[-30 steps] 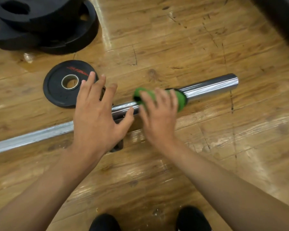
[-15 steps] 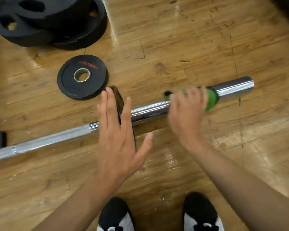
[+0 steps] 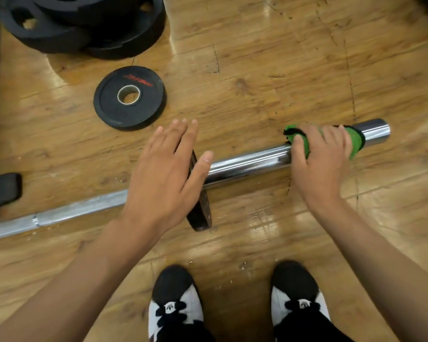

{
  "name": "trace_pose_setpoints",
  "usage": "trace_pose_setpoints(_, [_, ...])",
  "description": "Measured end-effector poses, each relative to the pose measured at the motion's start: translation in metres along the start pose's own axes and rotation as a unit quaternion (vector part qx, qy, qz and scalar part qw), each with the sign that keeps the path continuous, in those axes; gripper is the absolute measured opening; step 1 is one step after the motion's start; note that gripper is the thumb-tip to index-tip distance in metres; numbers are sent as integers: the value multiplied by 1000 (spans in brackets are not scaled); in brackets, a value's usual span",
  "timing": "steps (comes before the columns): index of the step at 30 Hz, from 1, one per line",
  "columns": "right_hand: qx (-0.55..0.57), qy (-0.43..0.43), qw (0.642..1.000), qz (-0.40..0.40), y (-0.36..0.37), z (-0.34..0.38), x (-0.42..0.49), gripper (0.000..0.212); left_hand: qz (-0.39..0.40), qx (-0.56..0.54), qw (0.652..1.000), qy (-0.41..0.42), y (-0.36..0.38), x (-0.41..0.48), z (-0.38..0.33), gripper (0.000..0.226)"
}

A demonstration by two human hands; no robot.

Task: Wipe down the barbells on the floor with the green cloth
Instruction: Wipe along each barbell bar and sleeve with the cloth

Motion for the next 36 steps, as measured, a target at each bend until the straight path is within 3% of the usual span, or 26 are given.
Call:
trace_pose_setpoints(2, [-6,11,1000,18,1,32,-16,31,13,-1,1000,-14,2,0,0,83])
trace_pose_setpoints(6, [54,-169,978,110,11,128,-67,39,20,21,1000,-8,8,-10,-10,93])
trace_pose_setpoints(10, [52,-253,959,114,5,104,-70,37,31,11,999,-13,10,-17,-12,99])
trace_pose_setpoints(16, [0,-95,993,72,-30,-53,-11,39,49,19,999,-5,12,-28,-19,94])
trace_pose_setpoints(19, [-17,-27,997,71,-34,-74,-2,35,59,9,998,-6,14,-33,-23,95])
trace_pose_setpoints(22, [-45,47,995,77,-29,-47,-26,38,64,9,998,-12,15,-38,-24,99])
trace_pose_setpoints(24, [-33,12,993,115,-20,0,-54,40,66,-2,998,-19,15,-40,-22,101])
trace_pose_setpoints(27, [2,-105,983,151,-11,88,-101,39,72,-31,996,-32,13,-44,-15,102])
trace_pose_setpoints(30, [47,-220,961,161,-12,123,-122,35,79,-32,996,-42,12,-56,-16,97])
trace_pose_setpoints(32, [49,-266,951,148,-19,97,-119,35,81,-35,995,-43,15,-65,-21,92])
trace_pose_setpoints(36, [-4,-144,986,79,-42,-17,-79,36,47,-104,992,-60,22,-78,-24,79])
Point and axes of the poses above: each hand's wrist, its own x-axis towards the middle knuckle, its own y-axis out of the palm, z = x × y, the point moved 8 cm from there along x, towards the middle knuckle, and after that the axes turned 2 degrees about -z, right-handed, at the moved point
